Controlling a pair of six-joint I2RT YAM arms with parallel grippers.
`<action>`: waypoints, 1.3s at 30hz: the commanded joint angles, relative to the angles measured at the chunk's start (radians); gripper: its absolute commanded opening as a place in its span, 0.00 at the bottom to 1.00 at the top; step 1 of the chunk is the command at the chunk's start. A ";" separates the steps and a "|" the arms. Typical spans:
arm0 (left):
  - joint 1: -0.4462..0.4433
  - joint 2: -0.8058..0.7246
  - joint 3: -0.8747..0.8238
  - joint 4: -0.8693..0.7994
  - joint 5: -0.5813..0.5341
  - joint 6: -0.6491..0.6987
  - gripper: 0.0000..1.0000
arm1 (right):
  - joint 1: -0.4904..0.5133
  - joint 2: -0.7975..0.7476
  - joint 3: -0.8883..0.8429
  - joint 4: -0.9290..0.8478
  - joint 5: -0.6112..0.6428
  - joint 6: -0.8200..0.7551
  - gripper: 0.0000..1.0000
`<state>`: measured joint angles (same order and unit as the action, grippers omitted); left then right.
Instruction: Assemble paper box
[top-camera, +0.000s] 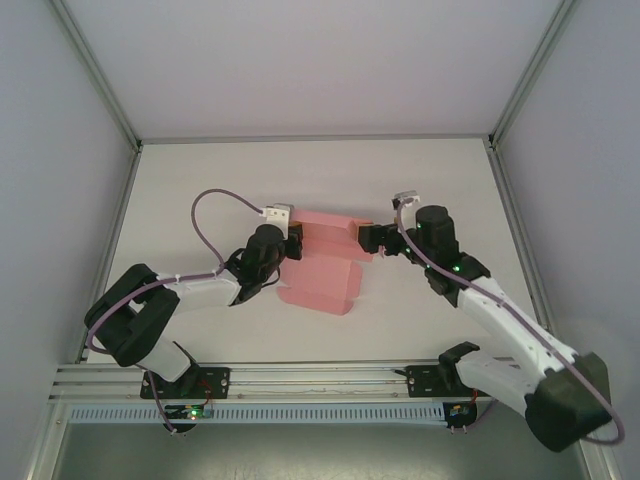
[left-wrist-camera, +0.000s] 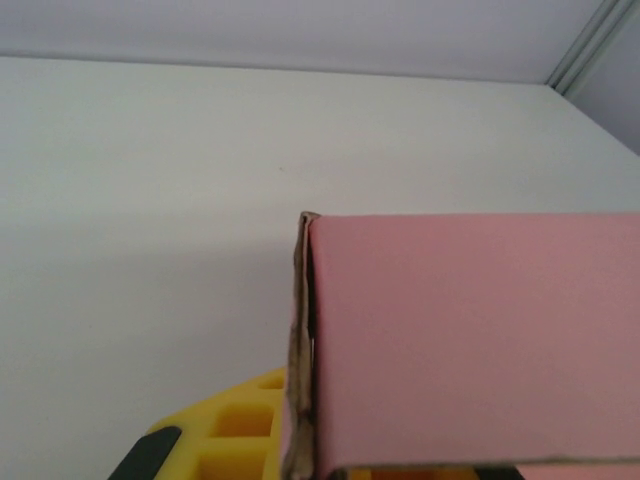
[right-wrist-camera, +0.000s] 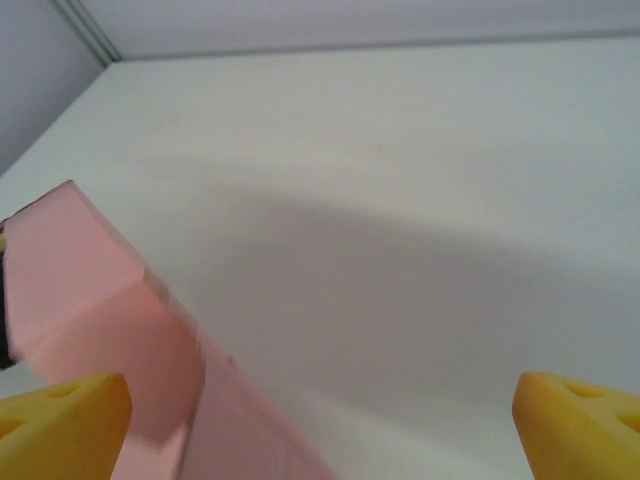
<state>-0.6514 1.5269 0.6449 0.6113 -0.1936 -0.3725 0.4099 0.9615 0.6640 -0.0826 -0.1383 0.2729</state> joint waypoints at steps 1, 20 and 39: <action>0.032 -0.037 0.053 -0.022 0.006 -0.066 0.00 | 0.002 -0.069 -0.061 -0.090 0.040 -0.017 0.98; 0.055 -0.071 0.089 -0.062 0.137 -0.042 0.00 | -0.003 -0.021 -0.070 -0.089 0.161 -0.074 0.97; 0.056 0.016 0.121 -0.031 0.289 -0.043 0.00 | 0.104 0.100 -0.113 0.219 0.192 -0.135 0.95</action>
<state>-0.5941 1.5406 0.7338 0.5373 0.0471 -0.4053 0.4885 1.0374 0.5556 0.0780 -0.0071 0.1669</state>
